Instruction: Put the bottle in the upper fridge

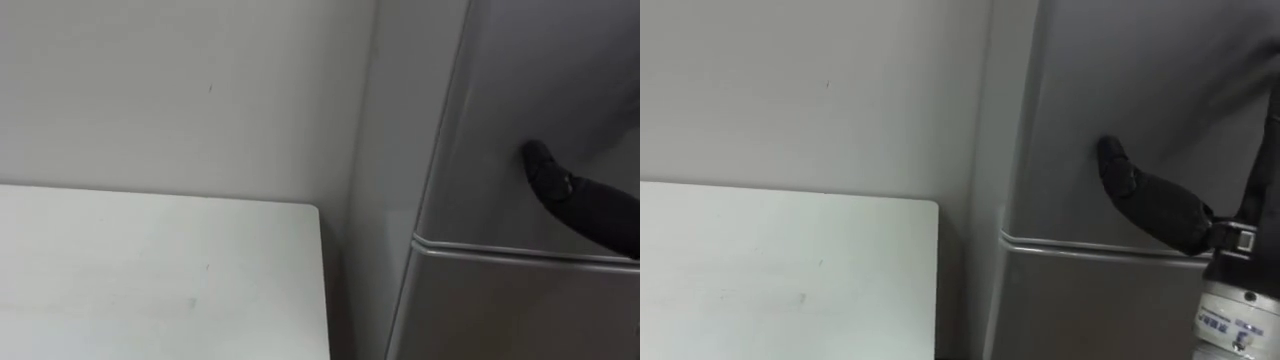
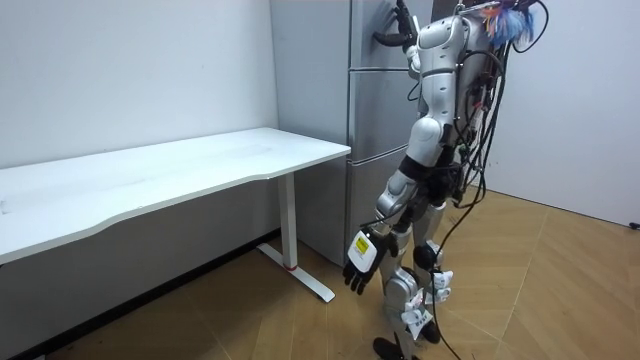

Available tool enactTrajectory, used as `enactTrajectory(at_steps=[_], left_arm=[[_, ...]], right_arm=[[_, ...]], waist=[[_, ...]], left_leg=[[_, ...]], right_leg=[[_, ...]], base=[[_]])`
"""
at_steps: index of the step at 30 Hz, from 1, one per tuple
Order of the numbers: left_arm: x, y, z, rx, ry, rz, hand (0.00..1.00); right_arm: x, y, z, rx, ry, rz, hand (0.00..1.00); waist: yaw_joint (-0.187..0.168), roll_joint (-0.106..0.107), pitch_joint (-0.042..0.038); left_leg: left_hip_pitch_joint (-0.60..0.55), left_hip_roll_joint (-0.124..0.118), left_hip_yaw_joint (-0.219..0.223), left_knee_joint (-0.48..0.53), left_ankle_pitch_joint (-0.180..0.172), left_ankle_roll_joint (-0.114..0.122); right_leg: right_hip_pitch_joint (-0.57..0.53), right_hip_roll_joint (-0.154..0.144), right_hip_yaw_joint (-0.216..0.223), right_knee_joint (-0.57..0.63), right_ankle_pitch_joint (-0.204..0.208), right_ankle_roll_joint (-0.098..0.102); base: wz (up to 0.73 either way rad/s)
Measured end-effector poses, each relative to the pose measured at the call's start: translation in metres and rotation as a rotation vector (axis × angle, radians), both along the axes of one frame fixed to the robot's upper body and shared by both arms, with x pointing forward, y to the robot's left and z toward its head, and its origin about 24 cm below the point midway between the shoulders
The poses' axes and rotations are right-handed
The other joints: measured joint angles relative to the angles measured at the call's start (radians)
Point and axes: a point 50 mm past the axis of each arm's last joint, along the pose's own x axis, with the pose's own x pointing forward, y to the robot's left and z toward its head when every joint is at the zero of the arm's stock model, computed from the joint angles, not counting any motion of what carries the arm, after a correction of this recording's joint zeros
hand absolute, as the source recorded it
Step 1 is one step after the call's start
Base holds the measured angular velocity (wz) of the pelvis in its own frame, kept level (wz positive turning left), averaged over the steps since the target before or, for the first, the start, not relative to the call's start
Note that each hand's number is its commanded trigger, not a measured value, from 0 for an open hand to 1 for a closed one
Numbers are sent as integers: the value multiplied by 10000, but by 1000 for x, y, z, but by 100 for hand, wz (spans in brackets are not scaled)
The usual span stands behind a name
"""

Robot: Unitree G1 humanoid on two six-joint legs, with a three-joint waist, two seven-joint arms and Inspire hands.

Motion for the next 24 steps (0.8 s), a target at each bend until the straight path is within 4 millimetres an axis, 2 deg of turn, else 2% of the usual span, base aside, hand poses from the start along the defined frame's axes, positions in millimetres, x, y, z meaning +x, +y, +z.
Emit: enactTrajectory(at_steps=[6, 11, 19, 24], left_arm=[[-4, 0, 0, 0, 75, 51, 0], [-6, 0, 0, 3, 125, 124, 0], [-10, 0, 1, 26, 110, 220, 0], [-12, 0, 2, -13, -67, 170, 0]], right_arm=[[5, -4, -4, -114, 136, -159, 0], [7, -7, -6, -341, 268, -73, 0], [6, -9, -3, -650, 334, 88, 0], [6, -11, -2, -710, 412, 138, 0]], waist=[[27, 12, 2], [-10, 45, -7], [-54, 192, -77], [-119, 188, -85]], left_leg=[[-22, -12, -149, 78, 4, -8], [-14, -9, -146, 75, 28, -12], [-47, 8, -116, 72, 68, 4], [-45, -10, -105, 74, 74, 9]], right_leg=[[7, -24, -96, 10, -30, 42], [48, -22, -132, 3, 15, -10], [35, -43, -137, 9, 40, -13], [48, -50, -133, 0, 47, -3]], base=[[6], [0], [0], [0]])
